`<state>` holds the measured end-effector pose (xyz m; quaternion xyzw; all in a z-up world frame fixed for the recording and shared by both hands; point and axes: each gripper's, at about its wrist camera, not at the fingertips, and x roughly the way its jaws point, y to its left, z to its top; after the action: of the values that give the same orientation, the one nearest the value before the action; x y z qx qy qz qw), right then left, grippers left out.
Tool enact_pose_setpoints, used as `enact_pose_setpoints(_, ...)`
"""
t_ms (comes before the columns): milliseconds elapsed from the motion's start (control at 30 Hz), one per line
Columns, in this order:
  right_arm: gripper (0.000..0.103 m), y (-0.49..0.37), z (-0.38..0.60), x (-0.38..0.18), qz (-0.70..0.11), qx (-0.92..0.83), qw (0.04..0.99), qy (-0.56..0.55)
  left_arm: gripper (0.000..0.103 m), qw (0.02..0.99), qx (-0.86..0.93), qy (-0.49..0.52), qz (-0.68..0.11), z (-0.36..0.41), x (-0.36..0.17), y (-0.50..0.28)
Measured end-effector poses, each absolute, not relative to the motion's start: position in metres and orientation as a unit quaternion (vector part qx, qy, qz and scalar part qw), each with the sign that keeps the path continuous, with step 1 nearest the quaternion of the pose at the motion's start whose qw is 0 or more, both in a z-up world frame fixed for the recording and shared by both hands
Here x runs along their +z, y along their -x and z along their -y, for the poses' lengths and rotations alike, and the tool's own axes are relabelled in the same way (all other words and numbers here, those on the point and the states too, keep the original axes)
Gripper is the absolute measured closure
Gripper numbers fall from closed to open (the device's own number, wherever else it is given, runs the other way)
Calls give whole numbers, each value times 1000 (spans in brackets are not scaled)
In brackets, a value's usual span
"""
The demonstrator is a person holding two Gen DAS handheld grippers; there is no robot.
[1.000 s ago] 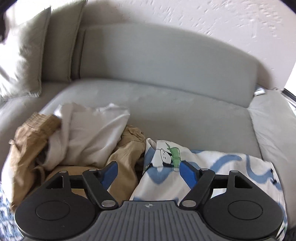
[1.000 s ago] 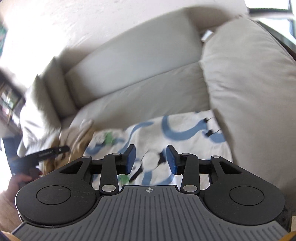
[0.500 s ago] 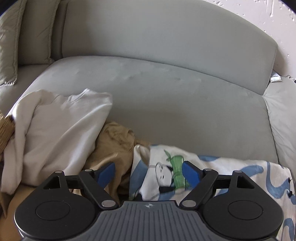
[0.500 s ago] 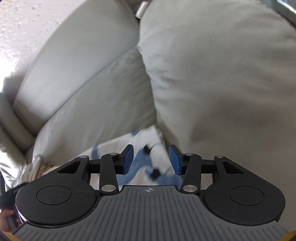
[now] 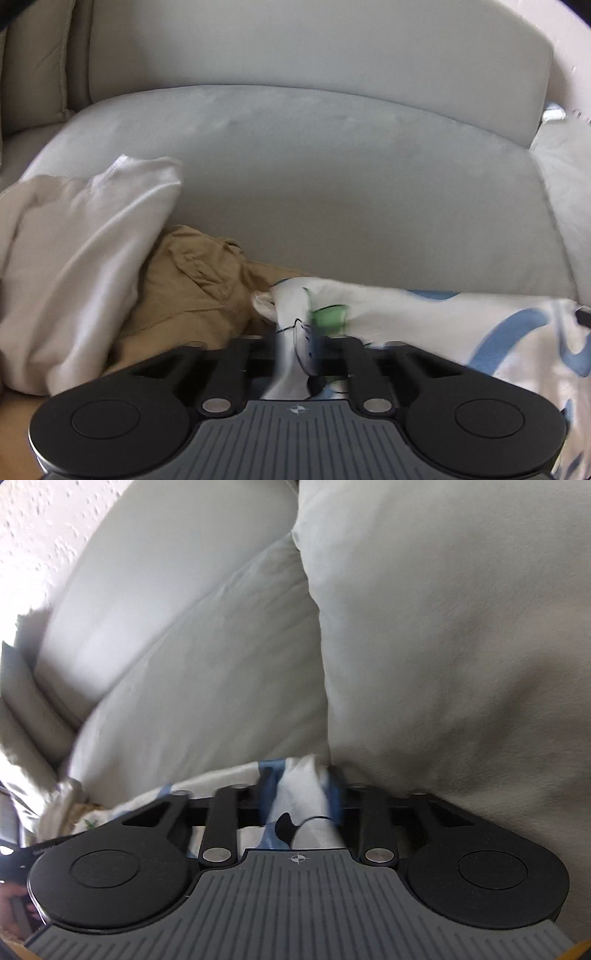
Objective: Fold clothes
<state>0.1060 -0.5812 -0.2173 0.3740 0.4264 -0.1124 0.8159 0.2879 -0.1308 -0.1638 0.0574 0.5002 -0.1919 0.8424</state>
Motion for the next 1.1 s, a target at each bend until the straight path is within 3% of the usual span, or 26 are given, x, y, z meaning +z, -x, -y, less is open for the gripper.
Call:
enact_pose_setpoints(33, 99, -105, 579, -216, -421, -112, 819, -372, 100, 847, -199, -55, -490, 130, -160, -285)
enact_pose_setpoints(67, 100, -104, 578, -215, -416, -112, 823, -370, 101, 850, -208, -56, -480, 131, -155, -281)
enact_pose_setpoints(233, 101, -92, 577, -185, -364, -125, 859, -339, 101, 863, -253, -55, -435, 139, -134, -268)
enact_pose_setpoints(433, 101, -95, 591, -153, -335, -160, 876, -307, 100, 873, -262, 22, -410, 161, -135, -305)
enact_pose_setpoints(467, 101, -97, 593, -148, -334, -166, 878, -300, 99, 872, -261, 21, -413, 168, -140, -312)
enact_pose_setpoints(533, 100, -100, 596, -139, -330, -178, 881, -287, 83, 874, -231, -10, -428, 181, -147, -320)
enact_pose_setpoints(600, 84, -101, 595, -139, -350, -199, 873, -274, 66, 881, -184, -49, -434, 185, -151, -322)
enact_pose_setpoints(633, 65, -102, 593, -141, -365, -212, 866, -267, 62, 890, -161, -60, -423, 181, -150, -319)
enact_pose_setpoints(667, 55, -98, 590, -140, -372, -224, 861, -264, 60, 899, -143, -56, -410, 171, -146, -316)
enact_pose_setpoints(867, 53, -24, 575, -103, -318, -270, 862, -288, 63, 924, -89, -1, -371, 122, -110, -289)
enact_pose_setpoints(1000, 53, 25, 564, -79, -281, -299, 860, -303, 60, 913, -160, -15, -375, 115, -78, -241)
enact_pose_setpoints(1100, 47, 60, 549, -61, -255, -308, 862, -311, 56, 903, -207, -50, -372, 110, -61, -197)
